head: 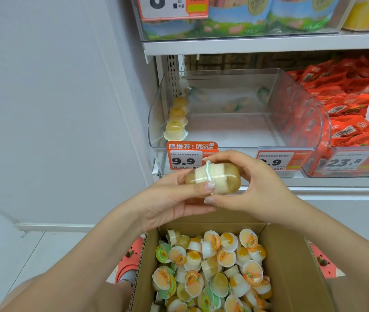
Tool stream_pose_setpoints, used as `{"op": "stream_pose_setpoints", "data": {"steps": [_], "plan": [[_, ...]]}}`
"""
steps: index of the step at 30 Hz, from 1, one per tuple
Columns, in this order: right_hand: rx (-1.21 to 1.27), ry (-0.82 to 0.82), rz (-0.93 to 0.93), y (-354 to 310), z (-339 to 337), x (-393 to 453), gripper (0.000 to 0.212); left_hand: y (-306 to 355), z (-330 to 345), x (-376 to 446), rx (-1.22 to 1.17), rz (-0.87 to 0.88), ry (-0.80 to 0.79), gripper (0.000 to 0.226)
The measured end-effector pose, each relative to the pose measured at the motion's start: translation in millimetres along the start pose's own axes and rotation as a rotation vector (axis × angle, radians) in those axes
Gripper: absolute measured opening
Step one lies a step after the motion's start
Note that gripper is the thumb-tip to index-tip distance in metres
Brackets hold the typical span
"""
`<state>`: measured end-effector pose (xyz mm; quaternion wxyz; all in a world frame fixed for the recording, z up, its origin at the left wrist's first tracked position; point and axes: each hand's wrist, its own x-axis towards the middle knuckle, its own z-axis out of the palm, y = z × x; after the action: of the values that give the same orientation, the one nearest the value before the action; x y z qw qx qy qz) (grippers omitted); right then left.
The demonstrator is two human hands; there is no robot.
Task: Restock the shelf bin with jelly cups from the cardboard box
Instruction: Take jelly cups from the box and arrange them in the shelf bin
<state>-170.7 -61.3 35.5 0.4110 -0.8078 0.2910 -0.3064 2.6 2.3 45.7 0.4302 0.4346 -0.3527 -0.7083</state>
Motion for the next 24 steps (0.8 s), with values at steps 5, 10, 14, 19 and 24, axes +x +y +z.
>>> {"op": "stream_pose_setpoints", "data": {"steps": [5, 10, 14, 19, 24], "plan": [[-0.053, 0.29, -0.055, -16, -18, 42, 0.057, 5, -13, 3, 0.488, 0.122, 0.333, 0.046], [-0.555, -0.035, -0.16, -23, -37, 141, 0.061, 5, -52, 11, 0.911, 0.121, 0.535, 0.031], [-0.866, -0.477, -0.281, -2, -13, 187, 0.06, 4, -68, 20, 1.156, 0.129, 0.57, 0.039], [-0.902, -0.63, -0.376, 12, 20, 200, 0.042, 2, -75, 26, 1.299, 0.115, 0.556, 0.047], [-0.821, -0.669, -0.331, 32, 27, 201, 0.027, 0, -78, 27, 1.309, 0.126, 0.546, 0.05]]}}
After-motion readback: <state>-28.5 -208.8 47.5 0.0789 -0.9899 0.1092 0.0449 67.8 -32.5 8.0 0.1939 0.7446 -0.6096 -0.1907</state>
